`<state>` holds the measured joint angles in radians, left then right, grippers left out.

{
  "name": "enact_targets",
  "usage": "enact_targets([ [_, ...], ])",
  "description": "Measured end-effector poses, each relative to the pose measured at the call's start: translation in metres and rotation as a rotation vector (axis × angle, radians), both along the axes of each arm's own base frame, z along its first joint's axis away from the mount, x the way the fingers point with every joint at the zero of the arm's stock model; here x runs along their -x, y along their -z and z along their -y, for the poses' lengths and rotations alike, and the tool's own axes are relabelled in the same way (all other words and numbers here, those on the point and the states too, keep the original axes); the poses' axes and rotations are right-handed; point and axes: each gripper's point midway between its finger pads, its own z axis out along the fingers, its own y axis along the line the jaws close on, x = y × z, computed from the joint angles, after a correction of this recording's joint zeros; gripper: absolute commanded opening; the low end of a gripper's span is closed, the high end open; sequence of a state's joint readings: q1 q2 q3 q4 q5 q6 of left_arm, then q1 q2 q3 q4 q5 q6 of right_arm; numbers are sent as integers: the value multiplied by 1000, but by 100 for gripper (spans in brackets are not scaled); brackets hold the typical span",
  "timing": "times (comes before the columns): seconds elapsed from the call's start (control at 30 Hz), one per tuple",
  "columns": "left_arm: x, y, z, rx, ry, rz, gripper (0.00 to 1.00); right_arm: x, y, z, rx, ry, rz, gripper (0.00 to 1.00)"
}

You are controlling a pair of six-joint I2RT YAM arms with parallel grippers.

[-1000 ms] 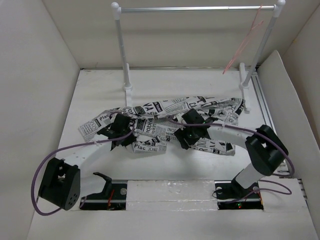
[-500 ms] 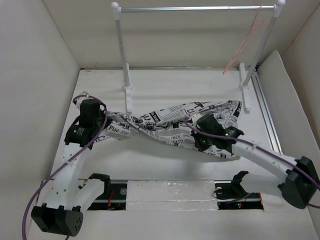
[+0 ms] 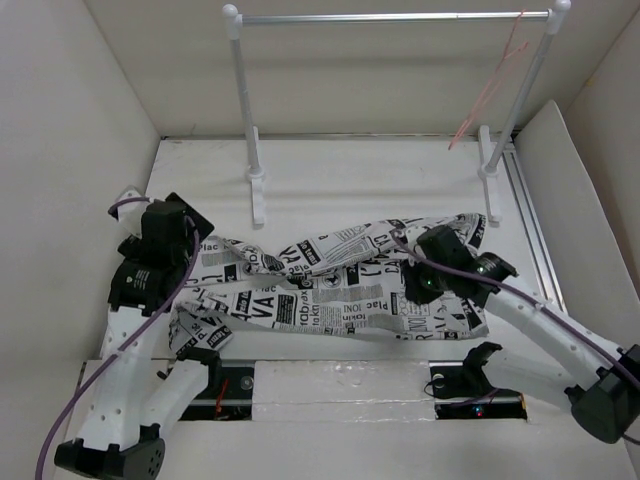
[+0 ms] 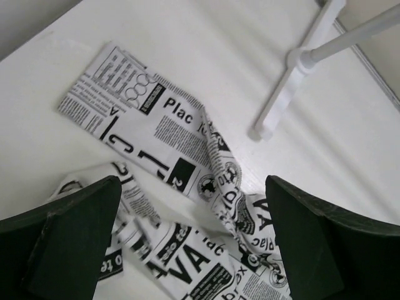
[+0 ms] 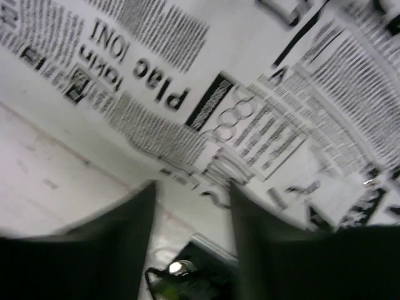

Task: Place the trousers on the hanger
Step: Flatten out the trousers at the center of the board.

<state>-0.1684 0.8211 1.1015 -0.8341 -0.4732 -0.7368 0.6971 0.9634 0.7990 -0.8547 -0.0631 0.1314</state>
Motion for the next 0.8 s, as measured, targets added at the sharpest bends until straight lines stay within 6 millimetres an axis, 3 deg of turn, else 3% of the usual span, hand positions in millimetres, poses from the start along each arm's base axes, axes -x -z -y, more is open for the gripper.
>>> enact_targets([
  [0.03,-5,-1,2,-3,10,9,98,-13,-2,2,-1,21,15,7],
  [0.07,-12,1,3,-2,16,20,97,-26,-5,3,-15,52,24,0],
  [0.17,-40,39,2,24,5,-48,91,-70,-12,4,-64,121,69,0],
  [0.27,-66,103,-11,125,-37,-175,87,-103,-20,7,-76,163,120,19],
  [0.3,-71,126,-20,167,-69,-218,87,-112,-23,11,-80,184,140,34],
  [0.33,-73,148,-28,204,-100,-262,86,-120,-27,16,-97,208,156,42],
  [0.4,-76,175,-41,247,-148,-318,84,-138,-34,37,-119,293,195,60],
  [0.47,-84,191,-43,268,-152,-351,80,-158,-40,71,-138,421,233,66],
  [0.5,-90,197,-42,278,-144,-365,78,-158,-40,71,-138,421,233,68],
  [0.53,-98,202,-41,284,-137,-370,77,-172,-39,105,-140,551,258,68],
  [0.57,-106,206,-39,288,-125,-374,77,-176,-37,119,-147,598,260,70],
  [0.7,-125,219,-34,276,-96,-375,73,-192,-11,166,-139,771,220,76],
  [0.8,-129,222,-33,263,-83,-371,63,-198,19,198,-123,875,158,80],
])
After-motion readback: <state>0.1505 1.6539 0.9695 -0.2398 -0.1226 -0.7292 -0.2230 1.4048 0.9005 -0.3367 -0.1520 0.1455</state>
